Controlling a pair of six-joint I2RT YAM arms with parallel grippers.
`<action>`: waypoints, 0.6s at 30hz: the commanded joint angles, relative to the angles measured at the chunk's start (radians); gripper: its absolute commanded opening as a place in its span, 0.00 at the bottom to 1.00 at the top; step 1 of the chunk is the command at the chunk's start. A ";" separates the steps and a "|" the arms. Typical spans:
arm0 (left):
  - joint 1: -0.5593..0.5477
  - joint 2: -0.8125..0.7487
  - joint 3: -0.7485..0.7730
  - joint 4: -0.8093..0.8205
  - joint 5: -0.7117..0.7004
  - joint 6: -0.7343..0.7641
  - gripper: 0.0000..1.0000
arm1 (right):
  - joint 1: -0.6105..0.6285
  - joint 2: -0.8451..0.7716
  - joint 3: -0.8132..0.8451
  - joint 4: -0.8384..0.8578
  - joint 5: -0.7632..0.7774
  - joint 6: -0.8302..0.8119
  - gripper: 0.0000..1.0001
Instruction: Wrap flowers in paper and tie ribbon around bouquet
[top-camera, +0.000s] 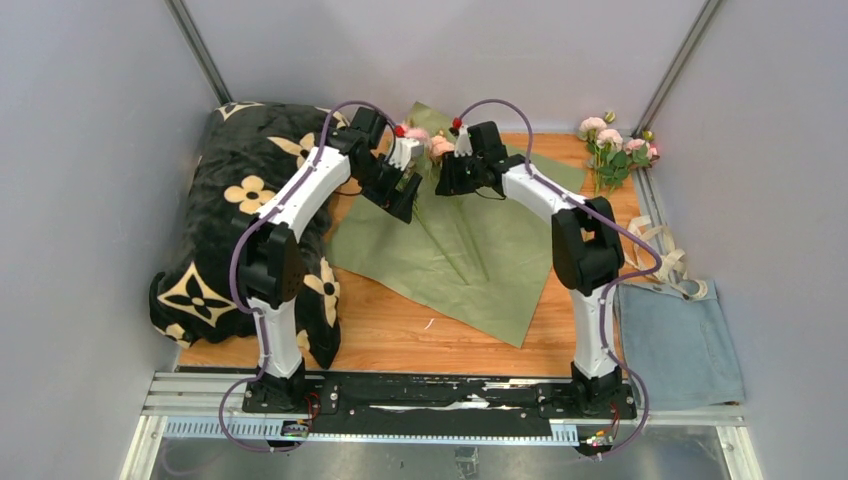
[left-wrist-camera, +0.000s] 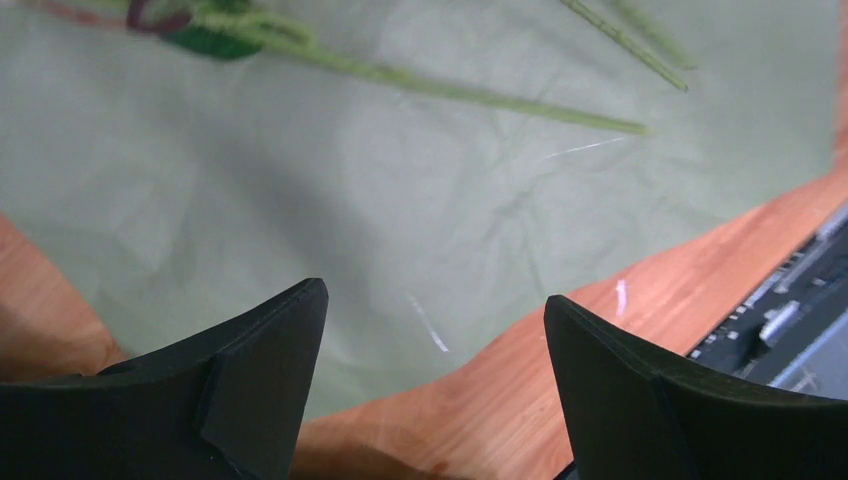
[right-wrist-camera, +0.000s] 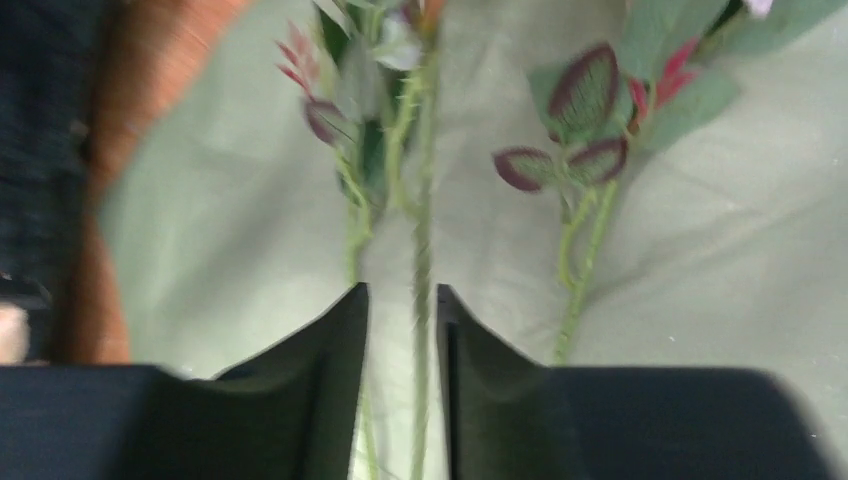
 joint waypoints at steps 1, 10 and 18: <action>0.028 0.052 -0.073 0.110 -0.176 -0.026 0.88 | -0.022 0.004 0.092 -0.202 0.059 -0.086 0.44; 0.029 0.183 -0.097 0.317 -0.374 -0.077 0.68 | -0.404 -0.182 -0.083 -0.253 0.287 -0.044 0.44; 0.011 0.318 -0.019 0.378 -0.389 -0.096 0.49 | -0.729 -0.003 0.008 -0.266 0.316 -0.001 0.45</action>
